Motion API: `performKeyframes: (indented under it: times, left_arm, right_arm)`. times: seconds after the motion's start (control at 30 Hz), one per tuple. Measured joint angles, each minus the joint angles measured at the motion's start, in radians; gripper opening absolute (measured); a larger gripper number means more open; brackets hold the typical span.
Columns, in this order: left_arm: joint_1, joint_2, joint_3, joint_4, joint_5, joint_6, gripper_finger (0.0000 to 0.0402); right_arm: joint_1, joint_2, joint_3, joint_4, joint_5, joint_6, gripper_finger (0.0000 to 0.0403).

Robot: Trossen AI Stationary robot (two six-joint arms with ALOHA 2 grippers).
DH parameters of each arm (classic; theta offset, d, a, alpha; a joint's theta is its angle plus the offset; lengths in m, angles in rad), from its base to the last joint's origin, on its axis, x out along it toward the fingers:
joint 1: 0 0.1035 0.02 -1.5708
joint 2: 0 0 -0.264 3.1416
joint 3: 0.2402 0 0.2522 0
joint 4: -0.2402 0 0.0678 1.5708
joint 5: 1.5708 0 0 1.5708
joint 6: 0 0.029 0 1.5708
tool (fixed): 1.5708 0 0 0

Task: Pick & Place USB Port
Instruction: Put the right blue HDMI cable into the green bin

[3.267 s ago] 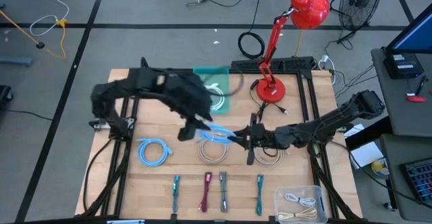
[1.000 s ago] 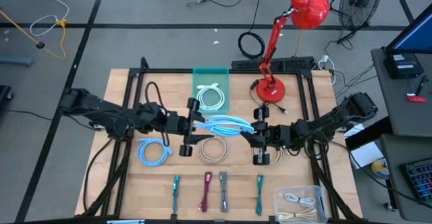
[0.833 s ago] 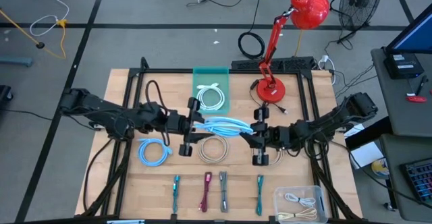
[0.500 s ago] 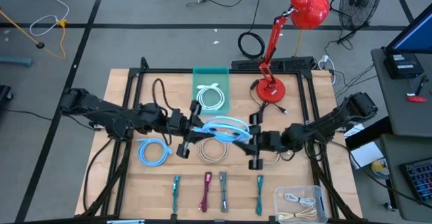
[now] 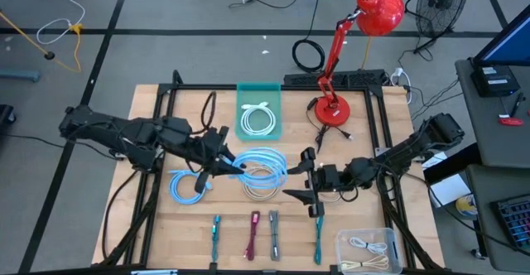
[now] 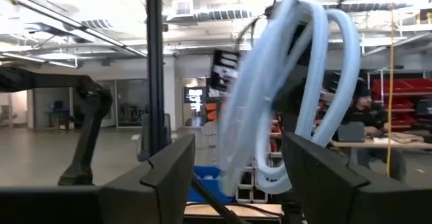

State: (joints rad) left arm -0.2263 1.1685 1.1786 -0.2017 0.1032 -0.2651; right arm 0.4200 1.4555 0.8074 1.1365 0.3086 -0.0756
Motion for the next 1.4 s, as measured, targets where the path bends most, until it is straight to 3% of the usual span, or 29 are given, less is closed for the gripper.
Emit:
performKeyframes:
  times: [0.5, 0.7, 0.97, 1.4]
  left_arm:
    - [-0.044, 0.014, 0.059, -0.114, -0.002, 0.004, 0.005]
    - [-0.144, 0.009, 0.133, -0.232, -0.121, 0.015, 0.005]
    - [-0.206, 0.018, 0.142, -0.214, -0.211, 0.049, 0.005]
    - [-0.103, 0.15, 0.141, -0.137, -0.095, 0.08, 0.005]
  right_arm:
    - [0.008, -0.004, 0.0, -0.095, 0.001, 0.098, 0.0222]
    - [0.027, -0.022, 0.001, -0.096, 0.002, 0.09, 0.0222]
    - [0.027, -0.026, 0.001, -0.085, -0.067, 0.118, 0.0222]
    - [0.027, -0.026, 0.001, -0.086, -0.078, 0.125, 0.0222]
